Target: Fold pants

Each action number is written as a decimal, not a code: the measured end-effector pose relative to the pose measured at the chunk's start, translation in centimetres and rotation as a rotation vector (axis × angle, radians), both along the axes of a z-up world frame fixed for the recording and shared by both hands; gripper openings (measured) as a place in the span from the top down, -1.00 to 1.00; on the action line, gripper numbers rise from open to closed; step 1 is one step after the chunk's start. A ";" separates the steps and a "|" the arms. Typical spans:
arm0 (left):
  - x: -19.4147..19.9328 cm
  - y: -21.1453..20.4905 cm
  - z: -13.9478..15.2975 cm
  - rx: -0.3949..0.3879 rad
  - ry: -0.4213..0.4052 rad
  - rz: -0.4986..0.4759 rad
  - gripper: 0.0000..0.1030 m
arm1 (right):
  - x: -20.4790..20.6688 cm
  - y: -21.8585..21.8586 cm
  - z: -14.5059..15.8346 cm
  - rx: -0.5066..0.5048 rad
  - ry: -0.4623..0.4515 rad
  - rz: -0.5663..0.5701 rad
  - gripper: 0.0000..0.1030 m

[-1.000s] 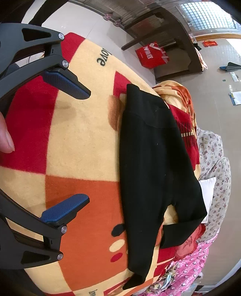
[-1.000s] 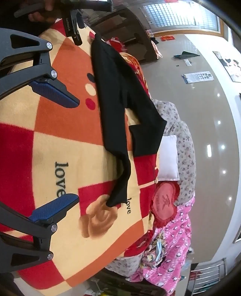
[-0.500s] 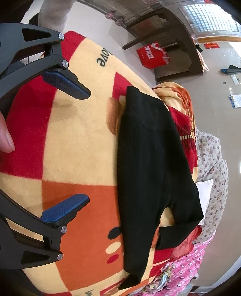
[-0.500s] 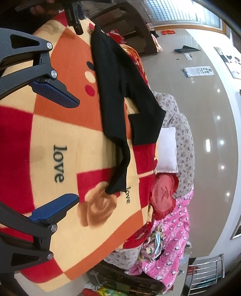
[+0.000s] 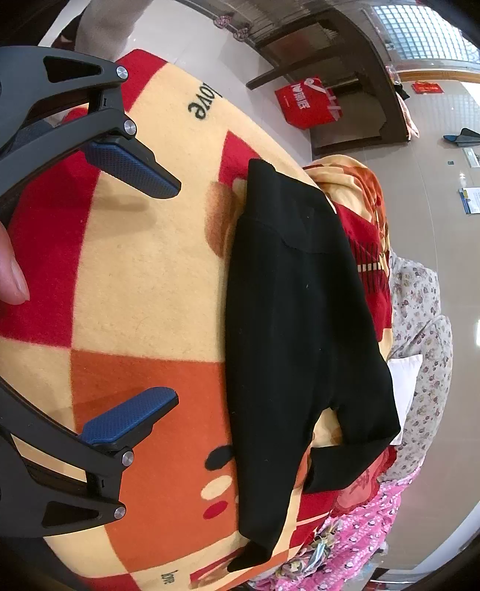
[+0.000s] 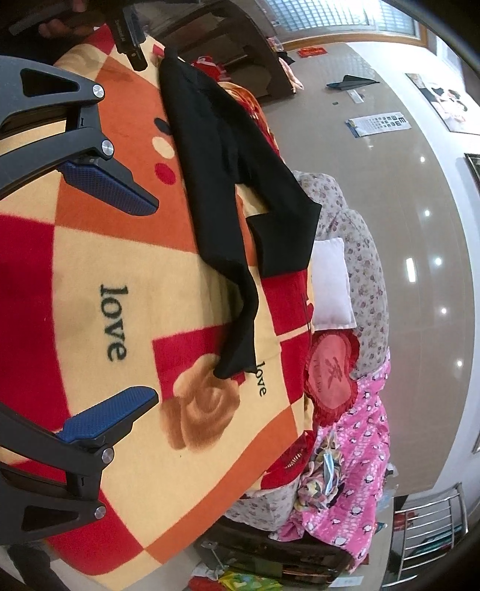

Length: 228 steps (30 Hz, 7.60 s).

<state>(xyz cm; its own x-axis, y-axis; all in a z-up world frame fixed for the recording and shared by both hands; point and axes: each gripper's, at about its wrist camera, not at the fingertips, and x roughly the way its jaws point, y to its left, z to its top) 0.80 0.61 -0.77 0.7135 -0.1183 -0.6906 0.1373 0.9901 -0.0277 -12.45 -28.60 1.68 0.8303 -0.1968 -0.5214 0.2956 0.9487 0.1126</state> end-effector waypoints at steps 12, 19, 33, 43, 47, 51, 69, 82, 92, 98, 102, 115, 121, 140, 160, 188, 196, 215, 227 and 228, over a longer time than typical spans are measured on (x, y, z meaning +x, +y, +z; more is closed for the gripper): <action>-0.4 -0.2 0.2 -0.039 0.000 -0.017 -0.99 | 0.1 1.5 -0.1 0.032 -0.023 0.003 -0.80; -0.5 -0.8 0.0 -0.035 0.002 -0.029 -0.99 | -0.3 1.9 -0.1 0.020 -0.029 0.003 -0.80; -1.3 -0.5 0.0 0.002 0.005 -0.020 -0.99 | -0.6 2.0 0.4 0.052 -0.049 0.004 -0.80; -2.8 1.3 3.0 -0.003 -0.119 -0.010 -0.99 | -0.9 3.8 3.8 -0.068 -0.155 0.056 -0.80; -0.9 2.5 3.3 -0.120 -0.107 -0.071 -0.99 | 1.0 3.8 5.1 -0.112 -0.134 0.133 -0.80; 1.3 3.7 3.0 -0.211 -0.022 -0.065 -0.99 | 3.5 2.9 4.5 -0.015 -0.086 0.212 -0.80; 2.2 0.6 0.5 0.012 0.001 0.031 -0.99 | 6.2 0.6 -0.2 0.239 -0.132 0.290 -0.78; 2.3 0.9 -0.7 -0.032 0.116 0.009 -0.99 | 6.1 2.9 -0.4 0.119 -0.070 0.256 -0.78; 2.1 1.0 -0.8 -0.016 0.118 -0.007 -0.99 | 6.1 3.2 -0.5 0.104 -0.018 0.230 -0.73; 1.8 2.5 -0.4 -0.138 0.102 -0.018 -0.99 | 5.8 2.5 -0.2 0.124 -0.028 0.191 -0.73; 1.9 3.0 -0.1 -0.191 0.110 -0.018 -0.99 | 5.8 2.4 -0.2 0.129 -0.036 0.194 -0.73; 2.3 2.5 0.0 -0.165 0.114 0.009 -0.99 | 6.1 2.1 -0.4 0.121 -0.044 0.210 -0.73; 2.3 1.6 -0.6 -0.081 0.103 0.028 -0.99 | 5.9 2.1 -0.4 0.110 -0.045 0.213 -0.73; 2.2 1.8 -0.6 -0.084 0.100 0.017 -0.99 | 5.9 2.4 -0.4 0.103 -0.031 0.203 -0.73; 3.8 7.3 0.4 -0.455 0.186 -0.079 -0.99 | 5.5 1.9 -0.3 0.125 -0.042 0.191 -0.73; 10.0 7.9 1.2 -0.281 0.208 0.021 0.35 | 6.2 -9.9 1.9 0.590 0.004 0.008 -0.61; 10.3 6.5 1.7 -0.186 0.158 0.010 0.35 | 8.2 -15.7 -0.1 1.078 0.095 -0.057 -0.60; 10.0 6.6 1.7 -0.195 0.184 0.019 0.35 | 15.7 -15.5 -0.9 0.612 0.234 -0.170 0.00; 10.2 6.5 1.4 -0.188 0.207 0.032 0.34 | 16.3 -16.0 -1.1 0.480 0.273 -0.139 0.37; 10.3 6.5 1.3 -0.189 0.211 0.032 0.34 | 16.2 -16.1 -1.0 0.478 0.266 -0.133 0.37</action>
<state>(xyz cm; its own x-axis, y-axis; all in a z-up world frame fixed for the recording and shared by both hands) 11.10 7.10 0.56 0.5615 -0.2385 -0.7924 0.0776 0.9685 -0.2365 3.74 -44.68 0.73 0.6424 0.0184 -0.7661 0.4860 0.7632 0.4259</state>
